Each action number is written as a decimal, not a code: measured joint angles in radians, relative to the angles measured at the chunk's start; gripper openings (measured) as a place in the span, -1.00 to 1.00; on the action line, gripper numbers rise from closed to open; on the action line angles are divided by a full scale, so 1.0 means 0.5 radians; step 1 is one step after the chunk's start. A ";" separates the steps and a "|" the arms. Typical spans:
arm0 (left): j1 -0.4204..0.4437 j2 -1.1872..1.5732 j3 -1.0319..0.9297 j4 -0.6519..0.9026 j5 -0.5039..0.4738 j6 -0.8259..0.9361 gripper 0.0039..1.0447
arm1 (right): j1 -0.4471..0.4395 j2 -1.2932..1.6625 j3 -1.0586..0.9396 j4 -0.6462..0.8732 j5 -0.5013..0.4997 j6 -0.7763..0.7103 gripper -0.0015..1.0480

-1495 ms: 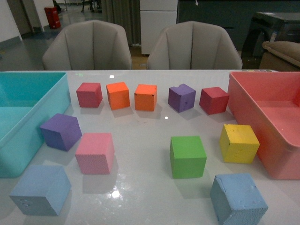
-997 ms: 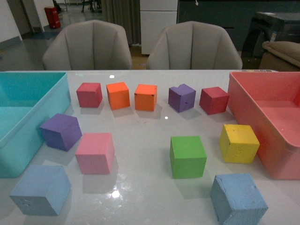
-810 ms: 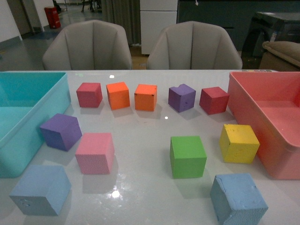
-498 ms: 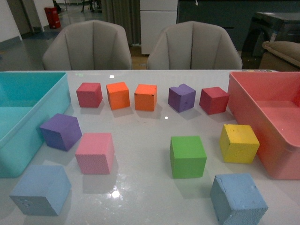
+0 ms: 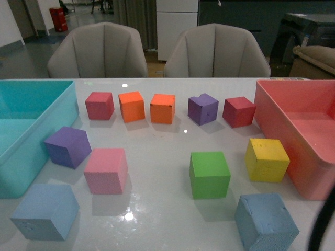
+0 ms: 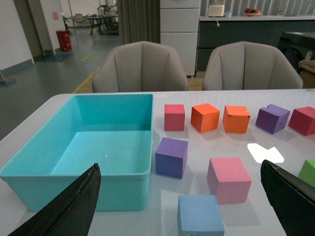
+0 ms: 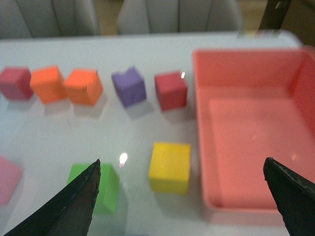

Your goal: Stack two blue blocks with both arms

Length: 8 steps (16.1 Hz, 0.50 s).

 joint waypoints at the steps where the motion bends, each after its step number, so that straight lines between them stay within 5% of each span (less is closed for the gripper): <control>1: 0.000 0.000 -0.001 0.000 0.000 -0.001 0.88 | 0.050 0.255 0.091 -0.093 -0.044 0.081 0.87; 8: 0.000 0.000 0.000 0.000 0.000 0.000 0.88 | 0.392 1.084 0.220 -0.225 -0.156 0.475 0.87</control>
